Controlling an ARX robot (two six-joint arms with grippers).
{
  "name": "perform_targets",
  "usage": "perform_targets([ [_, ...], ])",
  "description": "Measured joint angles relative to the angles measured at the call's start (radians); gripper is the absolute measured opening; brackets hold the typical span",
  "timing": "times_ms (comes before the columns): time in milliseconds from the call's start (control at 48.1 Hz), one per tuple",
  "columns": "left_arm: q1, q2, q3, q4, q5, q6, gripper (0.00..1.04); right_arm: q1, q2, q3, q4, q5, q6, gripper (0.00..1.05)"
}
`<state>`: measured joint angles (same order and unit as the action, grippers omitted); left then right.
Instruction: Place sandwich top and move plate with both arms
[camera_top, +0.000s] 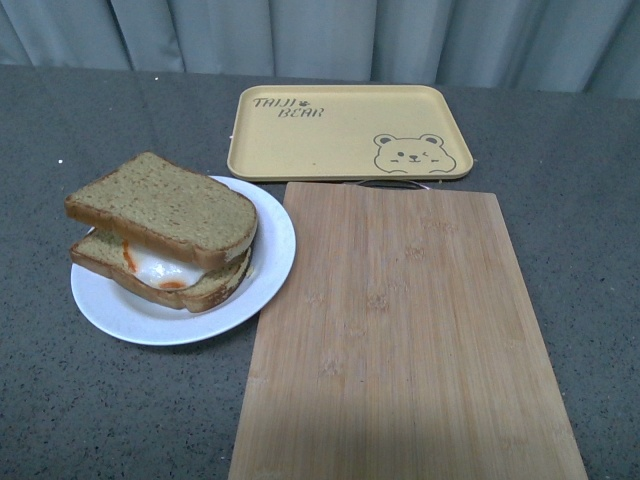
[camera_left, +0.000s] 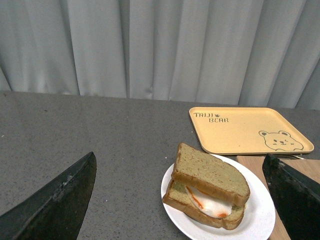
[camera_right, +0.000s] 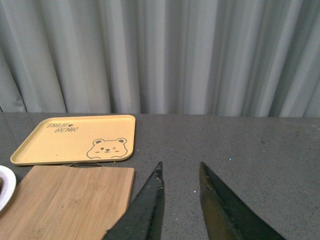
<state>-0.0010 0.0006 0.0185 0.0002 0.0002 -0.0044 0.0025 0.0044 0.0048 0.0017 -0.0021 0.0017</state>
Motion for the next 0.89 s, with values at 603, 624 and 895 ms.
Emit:
perform_targets([
  [603, -0.177, 1.131, 0.229, 0.268, -0.022, -0.679, 0.98, 0.0, 0.0, 0.0, 0.0, 0.0, 0.0, 0.95],
  [624, -0.179, 1.173, 0.242, 0.275, -0.018, -0.699, 0.98, 0.0, 0.0, 0.0, 0.0, 0.0, 0.0, 0.95],
  [895, -0.204, 1.523, 0.336, 0.331, -0.009, -0.932, 0.98, 0.0, 0.0, 0.0, 0.0, 0.0, 0.0, 0.95],
])
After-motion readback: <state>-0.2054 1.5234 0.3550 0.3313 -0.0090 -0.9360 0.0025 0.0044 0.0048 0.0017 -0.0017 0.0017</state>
